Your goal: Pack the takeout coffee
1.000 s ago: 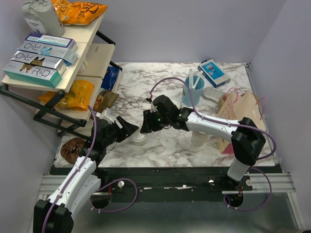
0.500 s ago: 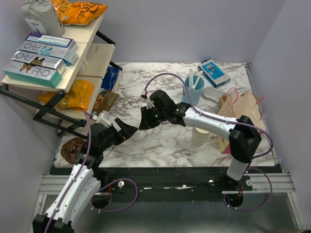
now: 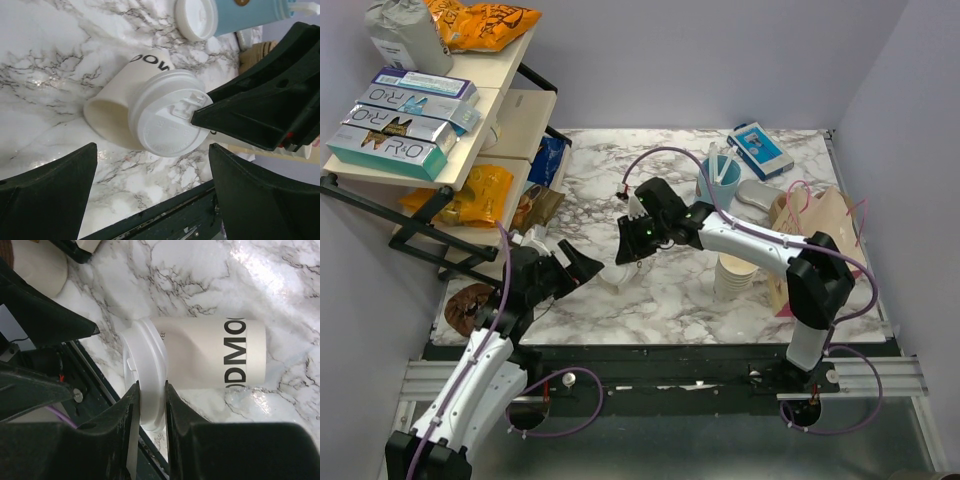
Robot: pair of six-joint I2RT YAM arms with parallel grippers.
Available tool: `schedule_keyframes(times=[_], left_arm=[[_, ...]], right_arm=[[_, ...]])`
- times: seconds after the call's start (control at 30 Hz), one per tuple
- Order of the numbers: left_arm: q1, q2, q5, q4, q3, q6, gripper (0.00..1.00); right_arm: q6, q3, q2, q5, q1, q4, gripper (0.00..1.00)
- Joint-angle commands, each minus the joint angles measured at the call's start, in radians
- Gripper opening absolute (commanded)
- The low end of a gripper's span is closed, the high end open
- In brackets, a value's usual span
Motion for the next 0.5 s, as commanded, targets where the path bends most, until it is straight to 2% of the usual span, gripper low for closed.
schedule_keyframes(times=[0.0, 0.17, 0.3, 0.47], left_arm=[[0.005, 0.063, -0.025, -0.007, 0.014, 0.042, 0.99], [0.005, 0.067, 0.033, 0.089, -0.049, 0.001, 0.99], [0.005, 0.041, 0.032, 0.101, -0.048, -0.022, 0.99], [0.005, -0.024, 0.068, 0.146, -0.084, -0.032, 0.99]], right_arm=[[-0.020, 0.024, 0.006, 0.032, -0.008, -0.049, 0.28], [-0.016, -0.011, -0.061, 0.044, -0.010, -0.026, 0.27], [-0.007, -0.071, -0.199, 0.054, -0.011, 0.008, 0.27], [0.032, -0.192, -0.383, 0.208, -0.045, 0.011, 0.25]])
